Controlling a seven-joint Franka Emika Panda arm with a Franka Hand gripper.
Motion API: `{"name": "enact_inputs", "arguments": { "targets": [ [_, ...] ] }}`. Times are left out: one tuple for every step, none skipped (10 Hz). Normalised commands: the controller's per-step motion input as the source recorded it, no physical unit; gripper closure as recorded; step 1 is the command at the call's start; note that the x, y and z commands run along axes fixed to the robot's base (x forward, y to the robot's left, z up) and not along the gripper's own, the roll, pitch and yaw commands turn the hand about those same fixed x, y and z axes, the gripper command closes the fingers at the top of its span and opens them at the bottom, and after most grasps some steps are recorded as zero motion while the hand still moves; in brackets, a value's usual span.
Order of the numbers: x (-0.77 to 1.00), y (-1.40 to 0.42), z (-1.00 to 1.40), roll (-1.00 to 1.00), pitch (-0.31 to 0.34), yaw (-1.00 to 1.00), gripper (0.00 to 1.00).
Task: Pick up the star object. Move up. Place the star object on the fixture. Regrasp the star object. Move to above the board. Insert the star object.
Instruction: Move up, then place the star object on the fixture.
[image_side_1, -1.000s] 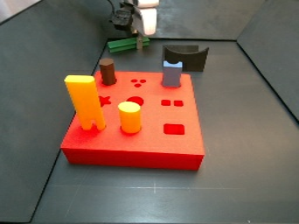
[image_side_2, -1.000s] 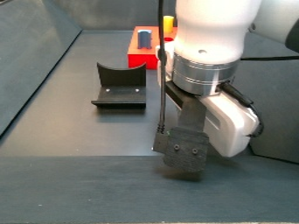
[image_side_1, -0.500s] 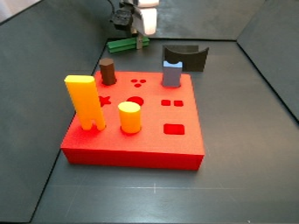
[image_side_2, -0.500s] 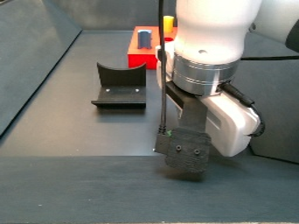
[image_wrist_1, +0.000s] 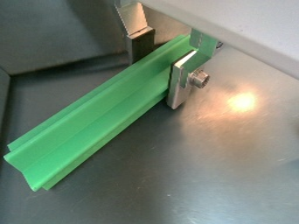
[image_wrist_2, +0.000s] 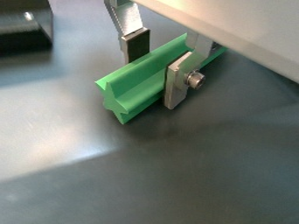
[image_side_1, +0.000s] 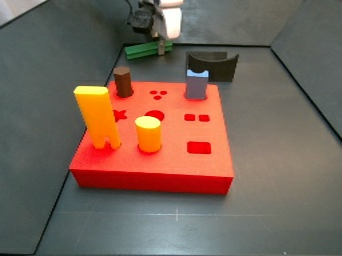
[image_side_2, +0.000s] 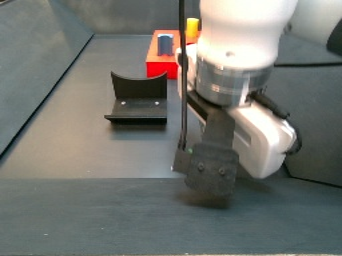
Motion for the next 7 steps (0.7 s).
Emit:
{"name": "enact_inputs", "arguments": {
  "targets": [
    [-0.04, -0.06, 0.70, 0.00, 0.030, -0.02, 1.00],
    [-0.03, -0.03, 0.52, 0.03, 0.052, -0.02, 1.00],
    [-0.02, -0.01, 0.38, 0.04, 0.074, -0.02, 1.00],
    [-0.01, -0.01, 0.28, 0.05, 0.087, -0.01, 1.00],
    [0.00, 0.00, 1.00, 0.00, 0.000, 0.00, 1.00],
    [-0.01, 0.00, 1.00, 0.00, 0.017, 0.00, 1.00],
    [-0.01, 0.00, 1.00, 0.01, 0.037, 0.00, 1.00]
  ]
}}
